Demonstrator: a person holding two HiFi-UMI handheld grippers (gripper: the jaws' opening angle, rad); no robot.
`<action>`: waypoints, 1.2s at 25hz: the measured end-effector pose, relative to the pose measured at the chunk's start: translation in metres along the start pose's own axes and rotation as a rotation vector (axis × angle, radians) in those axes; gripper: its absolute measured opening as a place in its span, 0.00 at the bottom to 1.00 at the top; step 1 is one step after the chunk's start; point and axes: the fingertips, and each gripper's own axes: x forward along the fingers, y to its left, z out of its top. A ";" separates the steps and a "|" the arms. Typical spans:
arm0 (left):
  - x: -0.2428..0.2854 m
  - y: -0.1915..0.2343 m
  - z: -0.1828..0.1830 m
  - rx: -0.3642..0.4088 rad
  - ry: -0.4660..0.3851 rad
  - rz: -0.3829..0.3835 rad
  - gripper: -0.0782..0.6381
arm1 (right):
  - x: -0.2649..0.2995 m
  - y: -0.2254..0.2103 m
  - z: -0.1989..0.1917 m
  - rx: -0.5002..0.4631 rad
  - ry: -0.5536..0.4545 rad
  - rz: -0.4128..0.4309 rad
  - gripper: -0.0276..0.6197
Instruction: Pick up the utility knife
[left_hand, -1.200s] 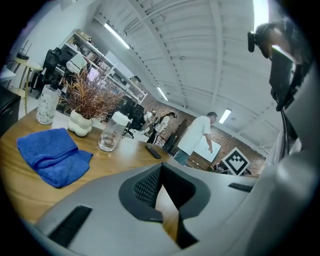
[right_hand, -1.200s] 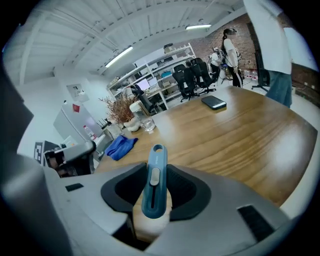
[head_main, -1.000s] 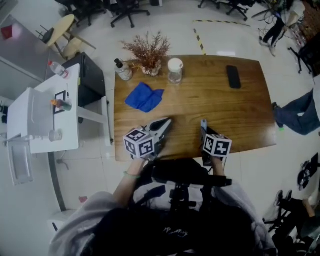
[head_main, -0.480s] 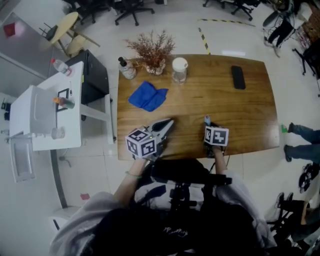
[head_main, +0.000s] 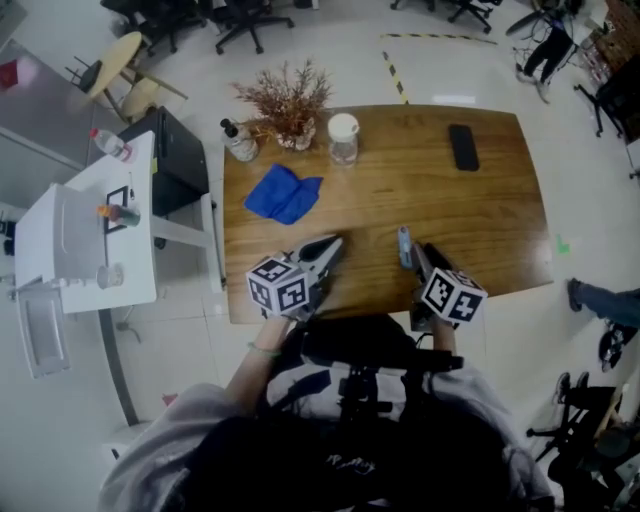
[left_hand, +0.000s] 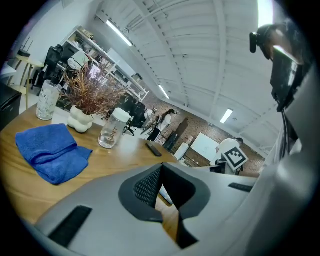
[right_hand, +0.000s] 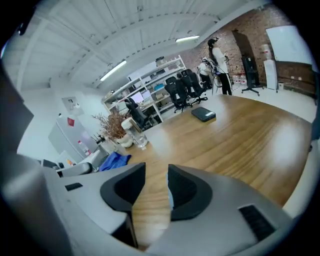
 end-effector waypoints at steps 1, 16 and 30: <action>0.002 -0.002 0.000 0.001 0.002 -0.004 0.12 | -0.008 0.004 0.003 0.004 -0.018 0.013 0.25; 0.021 -0.028 -0.011 0.017 0.038 -0.063 0.12 | -0.063 0.003 0.009 0.005 -0.124 -0.004 0.06; 0.020 -0.032 -0.015 0.018 0.047 -0.060 0.12 | -0.067 0.005 0.006 -0.012 -0.119 0.004 0.06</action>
